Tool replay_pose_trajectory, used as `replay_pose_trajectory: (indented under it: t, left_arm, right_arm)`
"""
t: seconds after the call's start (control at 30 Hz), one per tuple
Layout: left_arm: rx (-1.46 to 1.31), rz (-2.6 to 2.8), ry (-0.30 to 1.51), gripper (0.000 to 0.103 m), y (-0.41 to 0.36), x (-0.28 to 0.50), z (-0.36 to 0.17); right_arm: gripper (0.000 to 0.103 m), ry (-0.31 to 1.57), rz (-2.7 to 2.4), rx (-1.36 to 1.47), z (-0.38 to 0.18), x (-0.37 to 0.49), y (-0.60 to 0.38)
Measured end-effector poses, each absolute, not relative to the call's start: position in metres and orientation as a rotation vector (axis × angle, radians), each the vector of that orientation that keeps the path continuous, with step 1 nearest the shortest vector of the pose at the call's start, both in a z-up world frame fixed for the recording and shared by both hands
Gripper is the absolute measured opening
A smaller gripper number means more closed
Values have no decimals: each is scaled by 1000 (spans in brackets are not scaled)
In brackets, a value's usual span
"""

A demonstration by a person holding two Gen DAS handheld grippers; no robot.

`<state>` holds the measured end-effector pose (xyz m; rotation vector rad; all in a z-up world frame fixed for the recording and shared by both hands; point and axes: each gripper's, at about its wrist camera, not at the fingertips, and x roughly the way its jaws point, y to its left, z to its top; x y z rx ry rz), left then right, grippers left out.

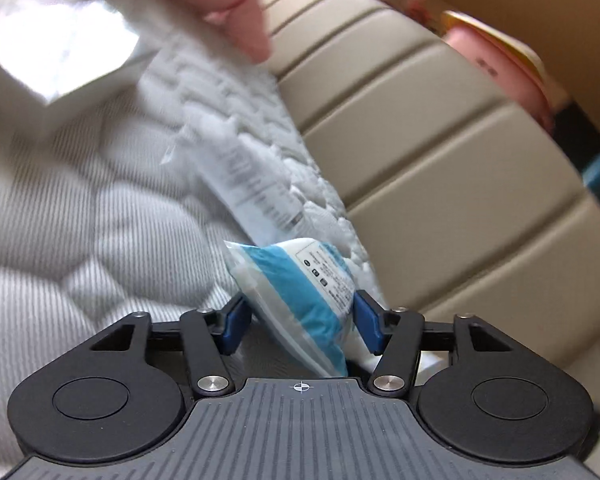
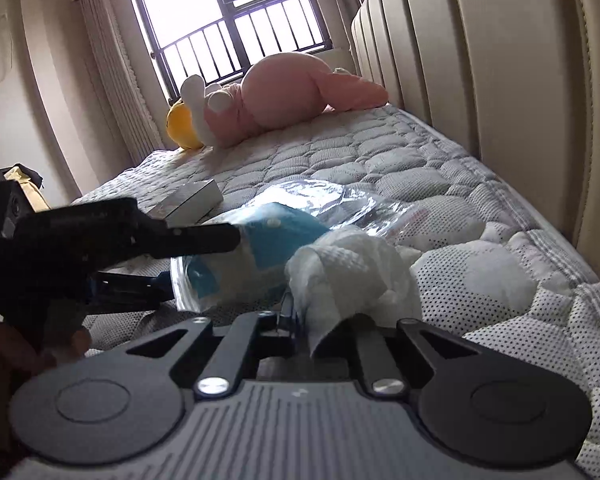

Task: Organize objects

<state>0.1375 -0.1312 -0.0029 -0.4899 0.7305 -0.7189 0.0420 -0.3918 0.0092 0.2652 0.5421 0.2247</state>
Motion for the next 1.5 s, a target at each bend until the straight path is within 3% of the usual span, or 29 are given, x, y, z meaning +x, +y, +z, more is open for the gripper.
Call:
replay_pose_trajectory:
  t: [0.27,0.5,0.67,0.8,0.9,1.1,1.23,1.37,1.5]
  left_arm:
    - [138,-751,365,59,-142,79,19]
    - [276,-734,290,63,-160,60,14]
    - [250,-733,298,63,-155,63,13]
    - [230,-747,315,64,-153,68,12]
    - [226,-746,307,64,-152,67,12]
    - [172,-749,327,66,-147,73,12]
    - [71,-773,408,79,-133,79,18]
    - [-242,-798,613,84,-90,98,24]
    - [-726,-667,768,92,-26,128,14]
  right_arm:
    - [10,422,272,248,60,34,-384]
    - [10,295,579,302,108,46,-340]
    - [10,438,457,108,80,75,-311]
    - [7,482,390,192,61,80,-339]
    - [10,487,332,191,62,76,-352]
    - [10,514,255,170,51,72,-367]
    - [10,541,173,120,32,75,-371]
    - [10,563,117,147,8,79,-385]
    - [10,555,136,240,-7,83,-400]
